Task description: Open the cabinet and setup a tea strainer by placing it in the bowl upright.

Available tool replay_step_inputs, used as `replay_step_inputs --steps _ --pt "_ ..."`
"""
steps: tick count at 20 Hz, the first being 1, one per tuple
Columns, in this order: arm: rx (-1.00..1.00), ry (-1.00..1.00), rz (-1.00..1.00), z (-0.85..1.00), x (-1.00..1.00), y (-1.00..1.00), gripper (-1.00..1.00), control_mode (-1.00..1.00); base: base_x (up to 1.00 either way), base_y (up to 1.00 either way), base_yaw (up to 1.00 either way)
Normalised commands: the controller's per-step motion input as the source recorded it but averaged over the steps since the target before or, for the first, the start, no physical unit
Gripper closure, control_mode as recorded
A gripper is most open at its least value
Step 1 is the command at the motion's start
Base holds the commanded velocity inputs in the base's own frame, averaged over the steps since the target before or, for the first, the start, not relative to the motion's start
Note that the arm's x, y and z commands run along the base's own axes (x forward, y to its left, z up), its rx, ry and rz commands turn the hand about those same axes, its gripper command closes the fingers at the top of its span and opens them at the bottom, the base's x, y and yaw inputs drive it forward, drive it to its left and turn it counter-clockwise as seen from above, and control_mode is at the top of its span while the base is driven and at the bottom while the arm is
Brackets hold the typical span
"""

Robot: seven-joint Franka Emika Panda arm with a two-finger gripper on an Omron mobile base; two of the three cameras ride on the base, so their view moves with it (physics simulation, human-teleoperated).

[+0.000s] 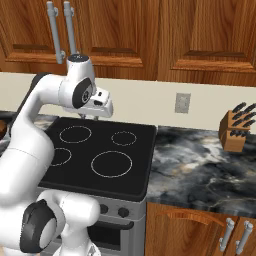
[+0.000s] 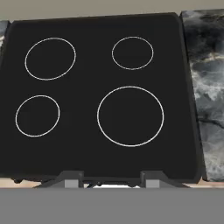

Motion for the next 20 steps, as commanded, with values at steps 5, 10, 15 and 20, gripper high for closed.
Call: replay_step_inputs --steps 5,10,15,20 --pt "-0.02 -0.02 0.05 0.03 0.00 0.40 -1.00 -1.00 0.00 0.00 0.00" --pt "-0.15 -0.21 0.01 0.26 -0.02 0.46 -1.00 -1.00 0.00 0.00 0.00" --pt "-0.07 -0.42 0.00 0.68 0.00 0.07 -1.00 -1.00 0.00 0.00 0.00" --pt "0.00 -0.41 0.00 0.90 0.00 0.00 -1.00 -1.00 0.00 0.00 0.00"
